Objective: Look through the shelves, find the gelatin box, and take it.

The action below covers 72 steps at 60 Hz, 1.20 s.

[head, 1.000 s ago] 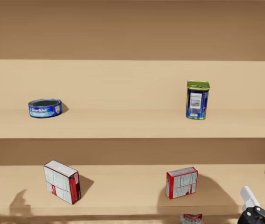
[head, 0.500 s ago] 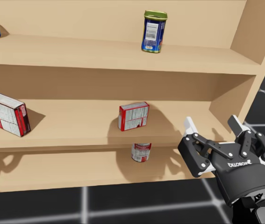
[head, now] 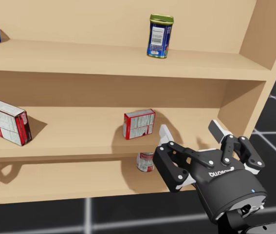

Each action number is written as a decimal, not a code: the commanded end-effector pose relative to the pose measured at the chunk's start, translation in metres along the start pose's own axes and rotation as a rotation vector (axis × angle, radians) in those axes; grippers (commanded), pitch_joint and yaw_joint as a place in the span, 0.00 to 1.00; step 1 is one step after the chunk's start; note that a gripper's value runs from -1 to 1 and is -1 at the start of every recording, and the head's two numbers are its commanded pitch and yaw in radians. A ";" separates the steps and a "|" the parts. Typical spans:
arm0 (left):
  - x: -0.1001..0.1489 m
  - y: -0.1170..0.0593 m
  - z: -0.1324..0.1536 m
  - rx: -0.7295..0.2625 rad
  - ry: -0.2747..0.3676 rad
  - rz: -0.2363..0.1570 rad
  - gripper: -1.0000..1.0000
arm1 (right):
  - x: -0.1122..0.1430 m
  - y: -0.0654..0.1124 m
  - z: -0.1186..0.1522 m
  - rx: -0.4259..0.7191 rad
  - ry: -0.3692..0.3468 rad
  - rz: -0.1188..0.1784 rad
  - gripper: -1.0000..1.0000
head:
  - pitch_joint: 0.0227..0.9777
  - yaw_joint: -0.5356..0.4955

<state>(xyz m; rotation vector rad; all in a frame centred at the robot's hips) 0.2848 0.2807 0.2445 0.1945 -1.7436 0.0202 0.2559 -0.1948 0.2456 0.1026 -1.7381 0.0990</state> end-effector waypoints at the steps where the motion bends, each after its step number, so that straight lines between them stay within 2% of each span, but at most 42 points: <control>1: 0.000 0.001 0.000 0.003 0.002 0.001 0.00 | -0.001 0.019 -0.010 0.017 0.040 0.034 0.00 | 0.55 0.32; 3: 0.000 0.001 0.000 0.002 0.001 0.000 0.00 | -0.003 0.021 -0.014 0.010 0.044 0.045 0.00 | 0.55 0.31; 15: 0.000 0.002 -0.001 0.009 -0.002 -0.005 0.00 | -0.014 0.030 -0.034 0.025 0.087 0.035 0.00 | 0.55 0.31; 17: 0.000 0.002 -0.001 0.010 -0.002 -0.006 0.00 | -0.018 0.032 -0.038 0.024 0.085 0.056 0.00 | 0.55 0.31; 23: -0.001 0.001 -0.001 0.009 -0.003 -0.010 0.00 | -0.022 0.034 -0.045 0.020 0.085 0.077 0.00 | 0.56 0.31; 32: -0.001 0.002 -0.002 0.012 -0.005 -0.013 0.00 | -0.028 0.035 -0.054 0.013 0.099 0.095 0.00 | 0.55 0.32; 36: -0.001 0.002 -0.002 0.013 -0.005 -0.013 0.00 | -0.031 0.036 -0.060 0.018 0.109 0.098 0.00 | 0.55 0.32; 40: -0.001 0.002 -0.002 0.014 -0.006 -0.016 0.00 | -0.034 0.037 -0.064 0.031 0.124 0.084 0.00 | 0.55 0.32; 45: -0.001 0.002 -0.002 0.022 -0.010 -0.026 0.00 | -0.039 0.038 -0.070 0.032 0.141 0.080 0.00 | 0.55 0.32; 47: -0.001 0.002 -0.002 0.027 -0.014 -0.035 0.00 | -0.040 0.038 -0.073 0.026 0.142 0.091 0.00 | 0.55 0.32; 50: -0.001 0.002 -0.002 0.029 -0.014 -0.036 0.00 | -0.043 0.039 -0.077 0.028 0.152 0.087 0.00 | 0.55 0.32; 60: -0.001 0.003 -0.002 0.036 -0.018 -0.041 0.00 | -0.050 0.040 -0.091 0.016 0.164 0.111 0.00 | 0.55 0.33; 72: 0.000 0.004 -0.002 0.040 -0.021 -0.043 0.00 | -0.057 0.040 -0.110 0.001 0.178 0.127 0.00 | 0.55 0.33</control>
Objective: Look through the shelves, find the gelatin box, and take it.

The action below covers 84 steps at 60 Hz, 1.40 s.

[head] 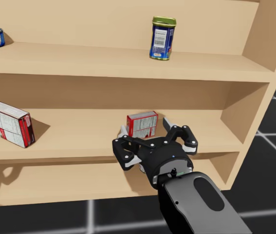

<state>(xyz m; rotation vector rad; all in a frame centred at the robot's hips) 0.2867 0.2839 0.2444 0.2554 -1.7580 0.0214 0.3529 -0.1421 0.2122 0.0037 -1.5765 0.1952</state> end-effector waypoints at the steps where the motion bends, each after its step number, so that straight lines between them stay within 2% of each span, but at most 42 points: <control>1: 0.000 0.001 0.000 0.003 -0.003 -0.005 0.00 | -0.005 0.000 -0.018 -0.017 0.012 0.021 0.00 | 0.55 0.33; 12: 0.000 0.002 0.000 0.004 -0.004 -0.005 0.00 | -0.010 -0.003 -0.035 -0.036 0.035 0.030 0.00 | 0.55 0.34; 28: 0.000 0.002 0.000 0.004 -0.005 -0.005 0.00 | -0.017 -0.005 -0.051 -0.029 0.072 0.015 0.00 | 0.55 0.35; 43: 0.000 0.002 0.000 0.001 -0.005 -0.006 0.00 | -0.023 -0.006 -0.053 -0.002 0.110 0.000 0.00 | 0.55 0.35; 44: 0.000 0.002 0.000 0.001 -0.005 -0.006 0.00 | -0.023 -0.006 -0.052 0.001 0.108 0.008 0.04 | 0.55 0.35; 45: 0.000 0.002 0.000 0.001 -0.005 -0.007 0.00 | -0.023 -0.006 -0.052 -0.001 0.104 0.012 0.16 | 0.55 0.35; 46: 0.000 0.002 0.000 0.001 -0.006 -0.006 0.00 | -0.024 -0.007 -0.052 -0.011 0.097 0.015 0.61 | 0.55 0.35; 47: 0.000 0.002 0.000 0.001 -0.006 -0.006 0.00 | -0.025 -0.007 -0.051 -0.012 0.098 0.016 0.90 | 0.55 0.35; 48: 0.000 0.002 0.000 0.001 -0.006 -0.006 0.00 | -0.025 -0.007 -0.051 -0.012 0.098 0.016 0.98 | 0.55 0.35; 61: 0.000 0.001 0.000 -0.001 -0.006 -0.006 0.00 | -0.021 -0.015 -0.041 -0.027 0.098 0.014 1.00 | 0.55 0.34; 78: 0.000 0.000 0.000 -0.001 -0.008 -0.006 0.00 | 0.006 -0.031 -0.006 -0.068 0.007 0.026 1.00 | 0.54 0.34; 84: 0.000 0.000 0.000 -0.001 -0.008 -0.005 0.00 | 0.011 -0.036 0.016 -0.089 -0.063 0.070 0.99 | 0.54 0.34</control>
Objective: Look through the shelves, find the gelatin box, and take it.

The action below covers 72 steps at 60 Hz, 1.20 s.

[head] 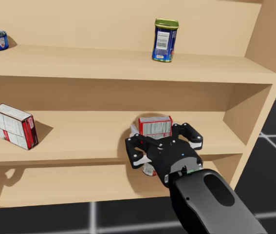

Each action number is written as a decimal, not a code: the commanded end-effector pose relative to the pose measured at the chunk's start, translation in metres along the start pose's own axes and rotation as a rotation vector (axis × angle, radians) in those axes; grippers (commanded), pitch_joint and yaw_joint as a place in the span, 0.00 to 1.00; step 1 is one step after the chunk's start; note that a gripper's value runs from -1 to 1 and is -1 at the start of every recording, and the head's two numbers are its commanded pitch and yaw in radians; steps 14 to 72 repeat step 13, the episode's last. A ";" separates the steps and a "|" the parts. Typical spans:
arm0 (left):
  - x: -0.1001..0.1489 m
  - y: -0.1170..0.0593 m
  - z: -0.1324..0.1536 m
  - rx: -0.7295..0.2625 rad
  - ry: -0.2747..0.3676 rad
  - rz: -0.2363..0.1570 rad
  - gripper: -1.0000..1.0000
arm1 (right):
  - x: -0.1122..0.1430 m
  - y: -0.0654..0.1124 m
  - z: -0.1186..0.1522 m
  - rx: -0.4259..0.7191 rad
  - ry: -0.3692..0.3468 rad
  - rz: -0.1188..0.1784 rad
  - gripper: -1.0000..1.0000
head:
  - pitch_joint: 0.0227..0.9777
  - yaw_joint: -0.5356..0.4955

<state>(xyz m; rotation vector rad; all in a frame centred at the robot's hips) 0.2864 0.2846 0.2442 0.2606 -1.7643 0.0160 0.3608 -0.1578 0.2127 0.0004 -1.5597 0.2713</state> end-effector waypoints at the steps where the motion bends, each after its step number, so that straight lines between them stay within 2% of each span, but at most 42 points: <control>1: 0.000 0.000 0.000 -0.001 -0.001 0.001 0.00 | 0.012 -0.019 0.028 -0.142 -0.082 0.030 1.00 | 0.54 0.34; 4: 0.000 0.000 0.000 -0.001 -0.001 0.001 0.00 | 0.013 -0.020 0.036 -0.143 -0.091 0.035 1.00 | 0.54 0.34; 13: 0.000 -0.001 0.000 -0.002 -0.002 0.000 0.00 | 0.017 -0.027 0.068 -0.154 -0.120 0.024 1.00 | 0.54 0.33; 72: 0.000 -0.001 0.000 -0.002 -0.002 0.000 0.00 | 0.017 -0.027 0.068 -0.154 -0.120 0.024 1.00 | 0.54 0.33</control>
